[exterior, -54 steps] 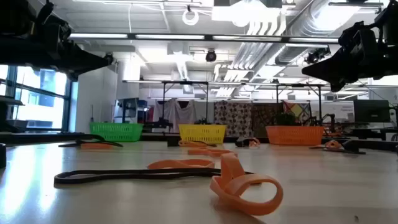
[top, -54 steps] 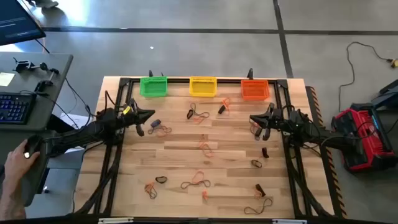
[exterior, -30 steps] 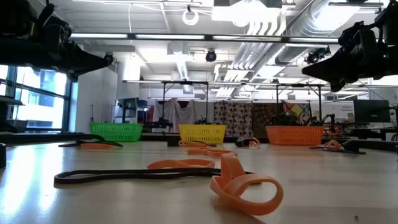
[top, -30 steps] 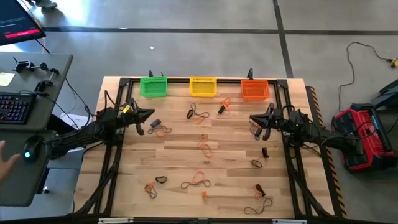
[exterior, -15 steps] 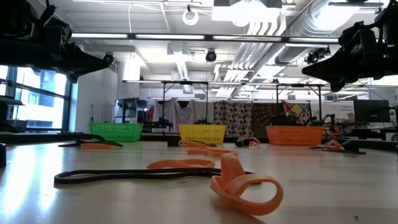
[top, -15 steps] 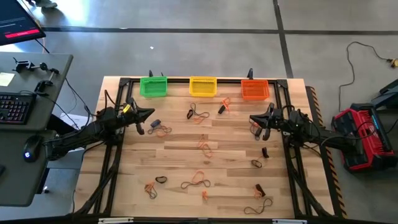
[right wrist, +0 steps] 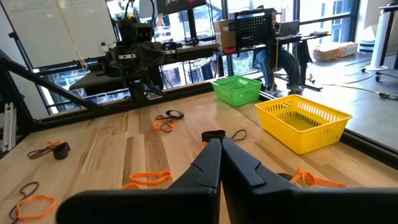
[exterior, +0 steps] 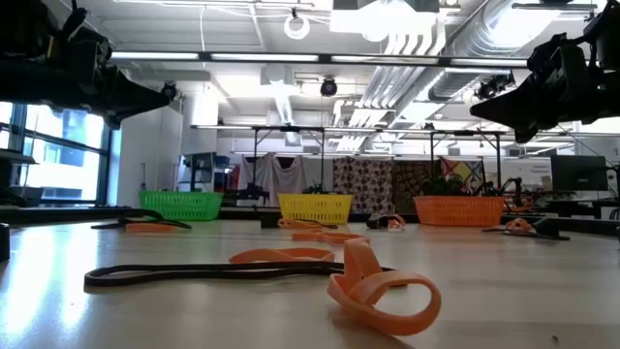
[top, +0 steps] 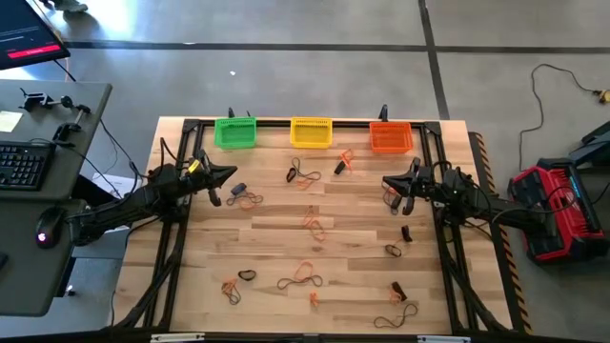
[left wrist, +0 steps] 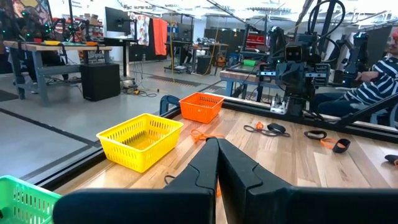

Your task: Sort rubber bands into baskets

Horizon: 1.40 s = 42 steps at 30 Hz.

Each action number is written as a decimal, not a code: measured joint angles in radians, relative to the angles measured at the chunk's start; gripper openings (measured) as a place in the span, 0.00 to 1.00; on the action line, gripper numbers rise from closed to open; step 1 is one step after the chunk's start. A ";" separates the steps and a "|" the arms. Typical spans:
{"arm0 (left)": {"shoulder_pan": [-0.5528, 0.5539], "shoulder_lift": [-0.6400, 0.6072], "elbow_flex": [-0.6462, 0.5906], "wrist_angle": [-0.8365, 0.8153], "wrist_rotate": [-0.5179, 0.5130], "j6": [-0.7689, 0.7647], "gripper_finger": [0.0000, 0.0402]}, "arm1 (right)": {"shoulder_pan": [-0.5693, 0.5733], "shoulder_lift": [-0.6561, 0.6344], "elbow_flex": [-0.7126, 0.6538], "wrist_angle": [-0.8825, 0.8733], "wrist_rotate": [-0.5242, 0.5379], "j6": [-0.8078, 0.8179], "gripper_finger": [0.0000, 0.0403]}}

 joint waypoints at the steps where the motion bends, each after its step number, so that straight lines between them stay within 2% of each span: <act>1: 0.000 0.000 0.000 0.000 0.000 0.000 0.00 | 0.000 0.000 0.000 0.000 0.000 0.000 0.00; 13: 0.000 0.000 0.000 0.000 0.000 0.000 0.00 | 0.000 0.000 0.000 0.018 0.027 0.000 0.00; 19: 0.000 0.000 0.000 0.000 0.000 0.000 0.00 | 0.000 0.000 0.000 0.126 0.026 0.048 0.00; 31: -0.001 0.000 0.000 0.008 -0.014 0.000 0.00 | 0.000 0.000 0.000 0.189 -0.069 0.097 0.00; 39: -0.001 0.000 0.000 0.008 -0.014 -0.001 0.00 | 0.001 0.000 0.000 0.187 -0.121 0.142 0.00; 42: -0.001 0.000 0.000 0.020 -0.015 0.007 0.00 | 0.005 0.006 0.011 0.129 -0.129 0.141 0.00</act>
